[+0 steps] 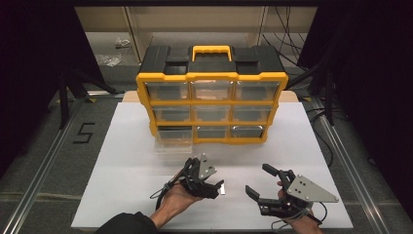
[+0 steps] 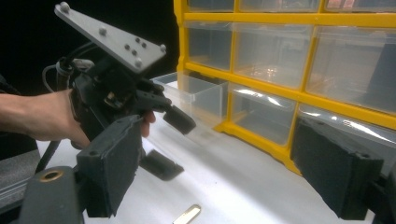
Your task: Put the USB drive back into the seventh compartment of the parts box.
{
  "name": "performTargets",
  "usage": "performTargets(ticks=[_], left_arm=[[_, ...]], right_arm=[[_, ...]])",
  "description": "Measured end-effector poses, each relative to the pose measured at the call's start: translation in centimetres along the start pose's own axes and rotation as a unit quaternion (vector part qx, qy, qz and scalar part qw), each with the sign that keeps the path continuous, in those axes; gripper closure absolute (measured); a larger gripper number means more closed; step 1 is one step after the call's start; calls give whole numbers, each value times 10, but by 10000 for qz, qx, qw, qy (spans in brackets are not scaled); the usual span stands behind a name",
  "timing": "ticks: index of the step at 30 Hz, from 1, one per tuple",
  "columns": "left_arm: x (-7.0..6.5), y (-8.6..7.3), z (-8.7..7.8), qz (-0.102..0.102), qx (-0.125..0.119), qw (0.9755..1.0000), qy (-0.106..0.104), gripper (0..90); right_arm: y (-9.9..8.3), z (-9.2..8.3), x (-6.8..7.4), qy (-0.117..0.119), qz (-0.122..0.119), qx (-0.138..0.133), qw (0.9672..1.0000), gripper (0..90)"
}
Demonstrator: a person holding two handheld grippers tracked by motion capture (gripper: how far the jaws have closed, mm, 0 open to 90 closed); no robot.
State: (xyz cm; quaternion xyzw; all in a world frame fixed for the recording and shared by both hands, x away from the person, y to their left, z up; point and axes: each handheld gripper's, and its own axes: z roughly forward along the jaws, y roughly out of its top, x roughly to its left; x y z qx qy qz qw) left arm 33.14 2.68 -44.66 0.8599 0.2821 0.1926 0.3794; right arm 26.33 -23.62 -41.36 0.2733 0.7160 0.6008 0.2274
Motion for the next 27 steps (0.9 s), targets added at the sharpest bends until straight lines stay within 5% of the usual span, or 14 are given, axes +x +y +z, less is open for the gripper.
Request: performTargets(ticks=[10,18,27], left_arm=[[-14,0,22,166,350,9991,-163,189],[-19,-1,36,106,644,9975,-267,193],[-22,-3,42,170,744,9967,-291,220]], right_arm=[[0,1,1,21,-35,18,10000,178],[0,1,2,26,-10,29,10000,178],[0,1,2,38,-12,28,10000,178]])
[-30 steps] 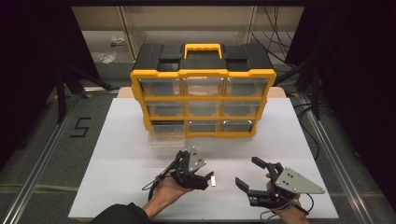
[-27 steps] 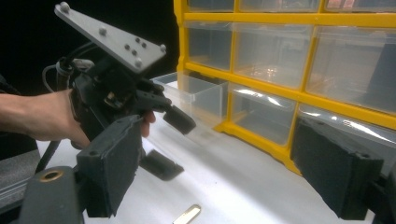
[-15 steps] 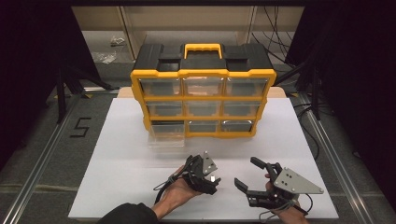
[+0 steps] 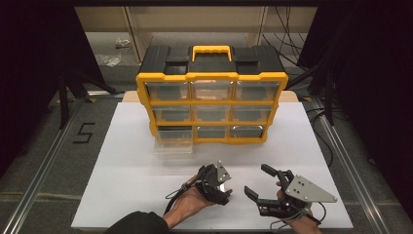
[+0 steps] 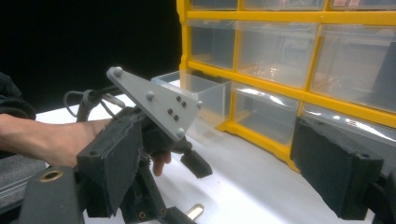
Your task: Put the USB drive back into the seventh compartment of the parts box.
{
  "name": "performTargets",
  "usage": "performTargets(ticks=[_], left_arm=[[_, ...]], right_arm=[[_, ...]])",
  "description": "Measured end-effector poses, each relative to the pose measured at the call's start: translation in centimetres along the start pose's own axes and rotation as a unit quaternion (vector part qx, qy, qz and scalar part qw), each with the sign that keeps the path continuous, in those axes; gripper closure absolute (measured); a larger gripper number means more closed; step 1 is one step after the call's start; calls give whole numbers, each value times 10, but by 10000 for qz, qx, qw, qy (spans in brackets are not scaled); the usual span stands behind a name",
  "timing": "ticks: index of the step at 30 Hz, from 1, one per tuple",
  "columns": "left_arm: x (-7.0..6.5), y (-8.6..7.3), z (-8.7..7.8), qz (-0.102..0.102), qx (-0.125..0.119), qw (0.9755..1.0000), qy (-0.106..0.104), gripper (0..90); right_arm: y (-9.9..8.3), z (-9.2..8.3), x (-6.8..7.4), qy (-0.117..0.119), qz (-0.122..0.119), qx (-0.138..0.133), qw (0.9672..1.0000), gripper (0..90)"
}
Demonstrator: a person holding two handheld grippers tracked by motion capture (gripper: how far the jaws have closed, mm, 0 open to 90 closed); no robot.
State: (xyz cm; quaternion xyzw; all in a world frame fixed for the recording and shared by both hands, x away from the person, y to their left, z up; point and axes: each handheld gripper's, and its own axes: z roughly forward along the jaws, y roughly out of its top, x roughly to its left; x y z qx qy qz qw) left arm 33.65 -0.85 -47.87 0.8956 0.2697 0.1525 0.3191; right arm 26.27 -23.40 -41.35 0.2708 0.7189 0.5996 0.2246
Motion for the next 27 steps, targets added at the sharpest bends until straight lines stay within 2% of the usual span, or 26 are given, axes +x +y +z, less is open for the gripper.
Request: performTargets(ticks=[5,8,15,20,27], left_arm=[[0,0,2,40,34,10000,-4,255],[0,-1,3,121,84,9998,107,267],[2,-1,2,77,168,9998,72,307],[9,-2,0,-29,283,9995,-146,359],[11,-1,-1,-99,386,9984,-403,505]], right_arm=[[0,0,0,0,-16,-11,10000,179],[0,0,0,-1,-22,-14,10000,179],[1,-1,0,5,-20,-10,10000,179],[1,0,1,3,-25,-9,10000,179],[1,-1,0,-7,-21,-15,10000,180]])
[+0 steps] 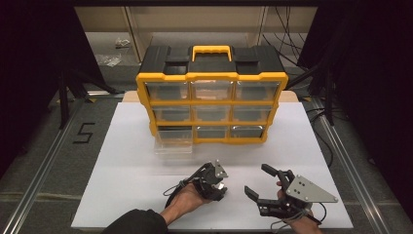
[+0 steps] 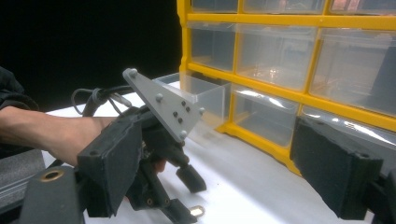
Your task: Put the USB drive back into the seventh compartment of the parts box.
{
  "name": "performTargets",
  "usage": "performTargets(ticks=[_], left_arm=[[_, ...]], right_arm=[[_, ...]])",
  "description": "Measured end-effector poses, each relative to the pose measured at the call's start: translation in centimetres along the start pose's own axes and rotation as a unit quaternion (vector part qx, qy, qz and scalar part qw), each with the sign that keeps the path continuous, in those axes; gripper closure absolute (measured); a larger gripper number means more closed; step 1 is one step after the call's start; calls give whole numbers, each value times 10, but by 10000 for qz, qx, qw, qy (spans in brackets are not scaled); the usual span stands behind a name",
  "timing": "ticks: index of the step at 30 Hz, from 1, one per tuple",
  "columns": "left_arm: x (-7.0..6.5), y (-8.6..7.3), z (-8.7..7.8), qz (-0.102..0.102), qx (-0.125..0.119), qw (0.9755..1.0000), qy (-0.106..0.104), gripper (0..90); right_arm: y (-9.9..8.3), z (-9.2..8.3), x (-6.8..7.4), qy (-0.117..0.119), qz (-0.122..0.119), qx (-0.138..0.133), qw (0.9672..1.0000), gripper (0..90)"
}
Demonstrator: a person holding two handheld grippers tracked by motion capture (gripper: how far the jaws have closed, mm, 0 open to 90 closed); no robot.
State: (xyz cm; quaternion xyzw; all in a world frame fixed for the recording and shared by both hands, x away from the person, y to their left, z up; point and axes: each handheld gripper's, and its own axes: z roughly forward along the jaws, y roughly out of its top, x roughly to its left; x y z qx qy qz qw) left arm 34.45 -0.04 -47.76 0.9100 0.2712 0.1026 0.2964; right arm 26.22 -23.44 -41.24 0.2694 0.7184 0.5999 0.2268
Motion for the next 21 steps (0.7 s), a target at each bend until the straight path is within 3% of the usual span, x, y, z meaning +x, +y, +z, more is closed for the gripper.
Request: performTargets(ticks=[4,15,21], left_arm=[[2,0,0,-105,56,9998,-129,564],[5,-1,-2,-34,41,9996,-278,776],[6,-1,-2,-86,6,9993,-352,785]], right_arm=[[0,0,1,6,-8,0,10000,180],[0,1,1,13,-9,-1,10000,180],[0,0,0,12,-8,-1,10000,181]])
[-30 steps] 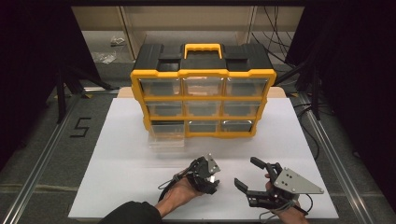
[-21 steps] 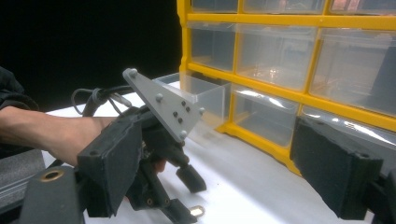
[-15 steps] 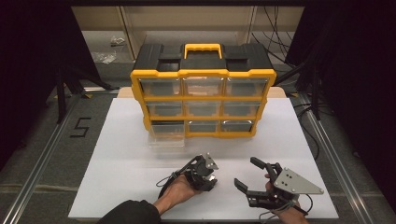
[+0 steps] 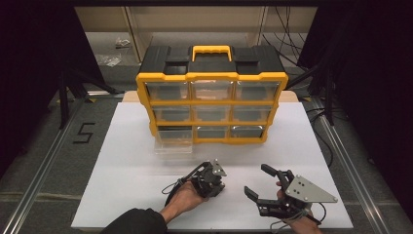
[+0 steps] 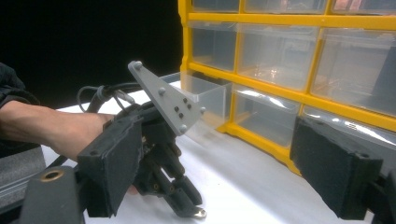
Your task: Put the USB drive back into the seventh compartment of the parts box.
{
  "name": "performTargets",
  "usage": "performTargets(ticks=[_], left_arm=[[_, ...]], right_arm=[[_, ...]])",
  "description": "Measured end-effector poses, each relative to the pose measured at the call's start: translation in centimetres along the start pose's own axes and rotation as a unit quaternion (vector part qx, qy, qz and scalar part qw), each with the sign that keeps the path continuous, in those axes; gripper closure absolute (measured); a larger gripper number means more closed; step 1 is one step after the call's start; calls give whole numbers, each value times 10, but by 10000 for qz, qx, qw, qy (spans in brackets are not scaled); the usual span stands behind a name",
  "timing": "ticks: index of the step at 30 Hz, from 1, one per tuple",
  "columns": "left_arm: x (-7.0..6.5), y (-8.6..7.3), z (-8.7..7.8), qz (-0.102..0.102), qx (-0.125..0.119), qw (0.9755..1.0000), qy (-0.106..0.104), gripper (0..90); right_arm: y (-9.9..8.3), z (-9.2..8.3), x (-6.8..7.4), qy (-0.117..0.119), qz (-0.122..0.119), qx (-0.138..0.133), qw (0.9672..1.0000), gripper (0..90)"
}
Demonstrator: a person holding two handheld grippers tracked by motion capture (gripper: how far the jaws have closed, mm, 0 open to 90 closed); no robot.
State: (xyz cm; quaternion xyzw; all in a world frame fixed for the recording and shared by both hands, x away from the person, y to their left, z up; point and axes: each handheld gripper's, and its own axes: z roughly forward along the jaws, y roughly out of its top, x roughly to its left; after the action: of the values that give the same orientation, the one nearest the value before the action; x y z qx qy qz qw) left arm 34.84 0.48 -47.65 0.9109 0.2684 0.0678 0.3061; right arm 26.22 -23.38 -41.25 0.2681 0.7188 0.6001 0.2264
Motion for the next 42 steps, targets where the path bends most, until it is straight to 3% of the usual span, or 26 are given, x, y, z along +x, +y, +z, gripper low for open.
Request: performTargets(ticks=[6,17,25,31,42], left_arm=[[0,1,-5,64,-116,9999,2,786],[9,6,-26,-31,-595,9981,173,786],[13,7,-38,-6,-927,9951,340,786],[16,7,-48,3,-1214,9916,450,786],[20,8,-55,-7,-1390,9888,539,786]], right_arm=[[0,0,0,-2,-16,-1,10000,181],[0,0,0,4,-7,-4,10000,181],[0,0,0,4,-8,-3,10000,181],[0,0,0,8,-1,-2,10000,180],[0,0,0,7,5,-9,10000,180]])
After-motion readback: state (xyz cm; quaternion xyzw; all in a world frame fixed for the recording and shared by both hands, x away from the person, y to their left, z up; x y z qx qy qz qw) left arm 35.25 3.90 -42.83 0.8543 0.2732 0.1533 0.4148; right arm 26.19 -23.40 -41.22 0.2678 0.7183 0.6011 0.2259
